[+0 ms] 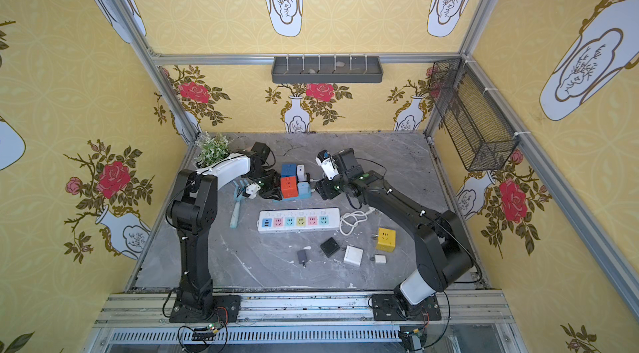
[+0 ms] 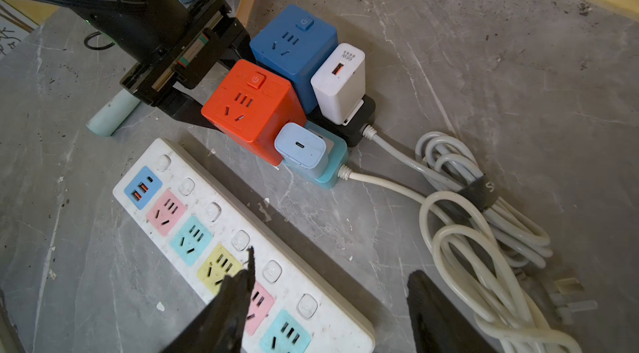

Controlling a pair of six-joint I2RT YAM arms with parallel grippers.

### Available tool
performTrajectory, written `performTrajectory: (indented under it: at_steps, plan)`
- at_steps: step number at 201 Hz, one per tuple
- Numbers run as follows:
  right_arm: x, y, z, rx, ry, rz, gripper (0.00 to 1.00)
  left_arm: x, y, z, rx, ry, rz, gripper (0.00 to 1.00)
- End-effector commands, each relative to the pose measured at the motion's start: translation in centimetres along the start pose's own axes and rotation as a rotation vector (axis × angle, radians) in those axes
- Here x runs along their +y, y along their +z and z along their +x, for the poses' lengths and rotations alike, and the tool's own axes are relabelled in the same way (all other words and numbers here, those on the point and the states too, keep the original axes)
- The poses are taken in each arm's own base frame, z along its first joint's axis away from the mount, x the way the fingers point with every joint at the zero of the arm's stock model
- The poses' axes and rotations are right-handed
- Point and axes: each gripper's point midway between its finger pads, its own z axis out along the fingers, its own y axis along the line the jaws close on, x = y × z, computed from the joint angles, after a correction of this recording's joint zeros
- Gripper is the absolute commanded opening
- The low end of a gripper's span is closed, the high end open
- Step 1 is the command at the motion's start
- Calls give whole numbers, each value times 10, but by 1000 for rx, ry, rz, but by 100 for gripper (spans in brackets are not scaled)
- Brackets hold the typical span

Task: Pull the plug off the socket
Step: Adjust the socket at the center of the board, then remove the plug from the socket.

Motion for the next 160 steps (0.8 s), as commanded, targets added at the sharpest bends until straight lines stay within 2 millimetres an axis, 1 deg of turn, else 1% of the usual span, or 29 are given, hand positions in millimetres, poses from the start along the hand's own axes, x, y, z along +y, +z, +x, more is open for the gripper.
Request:
performTrajectory:
  at_steps: [1,25,57,102,122,139,160]
  plan:
    - [5,2,-12,-38,-72,-88,73,13,1,-28,-115,-88,-40,8]
    - [3,5,-11,-43,-124,-129,73,15,-1,-34,-128,-77,-50,8]
    - [14,7,-4,-62,-275,-192,73,18,-2,-44,-153,-45,-70,7]
    - [10,22,0,-43,-354,-196,72,25,1,-53,-172,3,-104,4]
    - [15,27,-1,-60,-408,-220,71,25,2,-55,-180,36,-115,4]
    - [20,36,3,-46,-458,-235,72,25,0,-57,-192,67,-129,4]
    - [20,43,2,-39,-473,-242,71,28,0,-59,-201,83,-136,4]
